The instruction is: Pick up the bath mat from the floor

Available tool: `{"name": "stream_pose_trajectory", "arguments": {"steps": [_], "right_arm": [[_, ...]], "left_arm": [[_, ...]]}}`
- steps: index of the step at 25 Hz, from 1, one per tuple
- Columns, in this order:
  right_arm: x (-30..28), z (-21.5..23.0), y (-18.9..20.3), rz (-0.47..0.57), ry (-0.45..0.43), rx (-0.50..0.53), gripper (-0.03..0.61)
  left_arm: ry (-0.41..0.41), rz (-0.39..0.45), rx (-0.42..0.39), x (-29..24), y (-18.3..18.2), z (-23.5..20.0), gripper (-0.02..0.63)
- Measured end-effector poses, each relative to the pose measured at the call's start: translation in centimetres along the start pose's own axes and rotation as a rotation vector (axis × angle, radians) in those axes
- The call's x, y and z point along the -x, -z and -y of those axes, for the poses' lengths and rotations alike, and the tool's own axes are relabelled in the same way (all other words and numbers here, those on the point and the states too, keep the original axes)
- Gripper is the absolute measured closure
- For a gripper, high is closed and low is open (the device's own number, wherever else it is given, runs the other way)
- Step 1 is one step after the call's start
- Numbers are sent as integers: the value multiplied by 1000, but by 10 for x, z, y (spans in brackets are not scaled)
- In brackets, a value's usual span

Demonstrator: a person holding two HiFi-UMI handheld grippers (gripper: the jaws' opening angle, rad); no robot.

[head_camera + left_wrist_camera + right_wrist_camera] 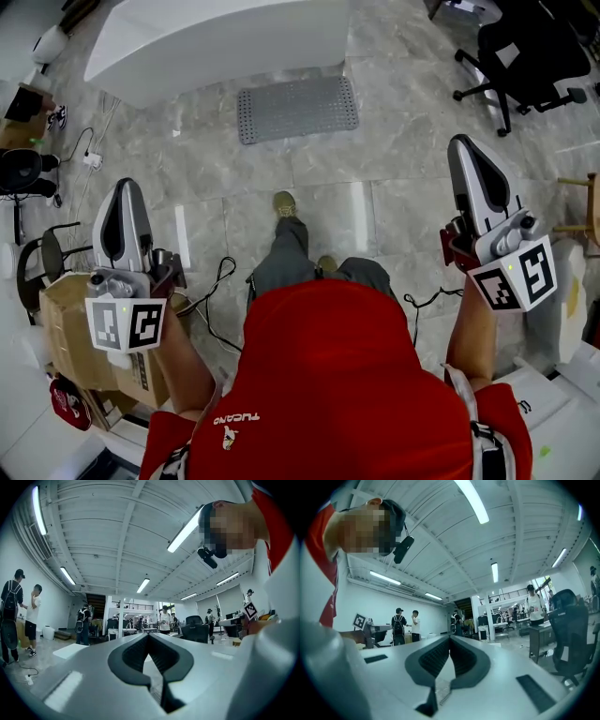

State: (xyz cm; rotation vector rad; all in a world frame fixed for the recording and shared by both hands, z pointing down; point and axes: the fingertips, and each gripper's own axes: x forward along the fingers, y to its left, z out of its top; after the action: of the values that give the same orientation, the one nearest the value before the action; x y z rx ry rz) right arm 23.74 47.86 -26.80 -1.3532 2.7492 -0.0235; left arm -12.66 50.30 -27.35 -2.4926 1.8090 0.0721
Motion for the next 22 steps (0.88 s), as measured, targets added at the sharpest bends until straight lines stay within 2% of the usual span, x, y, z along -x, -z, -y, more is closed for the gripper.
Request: {"name": "stream_pose_trajectory", "arguments": {"steps": [8, 22], "right_arm": [[-58, 21, 1, -8, 17, 3, 577], [-189, 53, -7, -1, 78, 22, 577]], "left_arm": [[16, 4, -9, -59, 6, -41, 609], [27, -10, -61, -160, 17, -146, 609]]}}
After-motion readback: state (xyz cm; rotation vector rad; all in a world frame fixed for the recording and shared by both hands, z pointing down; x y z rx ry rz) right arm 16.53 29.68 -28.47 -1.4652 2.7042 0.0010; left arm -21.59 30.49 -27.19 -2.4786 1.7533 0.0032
